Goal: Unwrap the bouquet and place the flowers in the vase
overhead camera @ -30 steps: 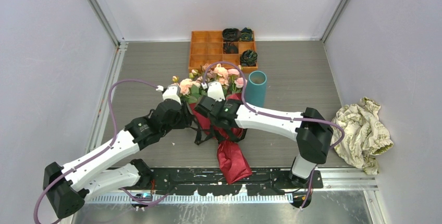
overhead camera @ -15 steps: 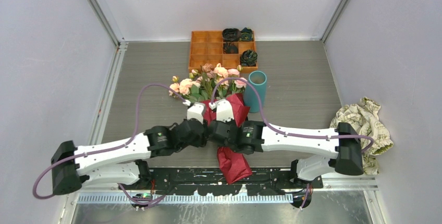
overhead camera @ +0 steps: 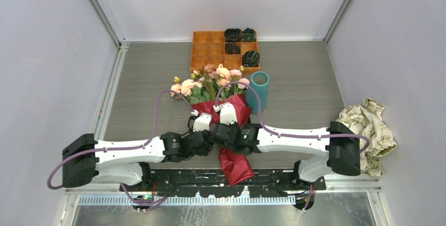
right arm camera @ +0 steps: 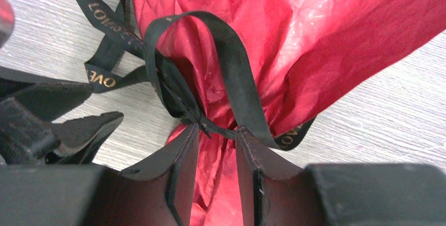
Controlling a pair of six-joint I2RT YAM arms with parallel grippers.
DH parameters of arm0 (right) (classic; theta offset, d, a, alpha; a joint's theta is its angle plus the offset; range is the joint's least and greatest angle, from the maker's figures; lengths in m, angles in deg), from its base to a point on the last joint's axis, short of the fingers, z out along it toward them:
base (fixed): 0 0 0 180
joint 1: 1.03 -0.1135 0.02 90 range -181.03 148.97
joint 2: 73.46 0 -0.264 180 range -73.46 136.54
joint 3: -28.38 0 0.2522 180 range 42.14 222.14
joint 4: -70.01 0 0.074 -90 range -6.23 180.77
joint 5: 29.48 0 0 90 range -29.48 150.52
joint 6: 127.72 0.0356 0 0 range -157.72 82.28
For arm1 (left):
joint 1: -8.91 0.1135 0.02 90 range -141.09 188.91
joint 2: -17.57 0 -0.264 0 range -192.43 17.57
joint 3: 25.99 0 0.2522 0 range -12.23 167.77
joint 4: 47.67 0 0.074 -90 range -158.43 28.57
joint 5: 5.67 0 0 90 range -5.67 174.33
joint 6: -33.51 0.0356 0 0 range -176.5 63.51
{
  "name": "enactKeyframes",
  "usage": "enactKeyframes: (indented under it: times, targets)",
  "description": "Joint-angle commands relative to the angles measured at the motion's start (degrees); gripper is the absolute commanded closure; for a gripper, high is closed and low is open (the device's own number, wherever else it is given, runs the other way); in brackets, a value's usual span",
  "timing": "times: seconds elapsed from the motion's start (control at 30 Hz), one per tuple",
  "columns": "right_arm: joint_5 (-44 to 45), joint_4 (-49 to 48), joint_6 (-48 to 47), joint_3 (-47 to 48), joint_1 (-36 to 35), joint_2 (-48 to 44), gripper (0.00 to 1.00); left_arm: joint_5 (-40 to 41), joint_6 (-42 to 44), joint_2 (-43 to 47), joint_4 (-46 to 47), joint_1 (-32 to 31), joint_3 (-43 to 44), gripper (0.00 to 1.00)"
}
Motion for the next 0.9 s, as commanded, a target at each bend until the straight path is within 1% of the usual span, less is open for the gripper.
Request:
enactKeyframes:
  times: [0.0,0.23,0.33,0.5,0.67,0.8,0.87]
  targets:
    - [1.74,-1.15,0.06,-2.36,-0.43,4.35,0.65,4.13,-2.70,4.25,4.21,-0.78,1.28,0.64]
    - [0.72,-2.16,2.18,-5.75,-0.38,4.35,0.66,10.87,-5.12,11.48,-3.39,-0.88,0.51,0.63]
    - [0.71,-2.59,2.41,-6.52,-0.23,4.35,0.66,12.51,-5.94,14.45,-5.79,-0.88,0.37,0.63]
    - [-1.67,-5.76,0.25,-5.24,1.24,8.32,0.70,14.08,-7.50,18.41,-9.31,-0.88,0.09,0.63]
    - [-2.95,-7.44,-4.94,2.49,3.96,16.37,0.80,17.66,-10.75,23.29,-16.19,-0.87,0.33,0.63]
    - [-4.69,-8.20,-9.68,11.43,6.43,21.64,0.81,20.80,-12.66,29.06,-20.36,-0.89,-0.41,0.63]
    - [-5.47,-8.06,-11.55,16.47,7.41,24.05,0.82,21.39,-13.06,32.15,-21.04,-0.90,-1.32,0.63]
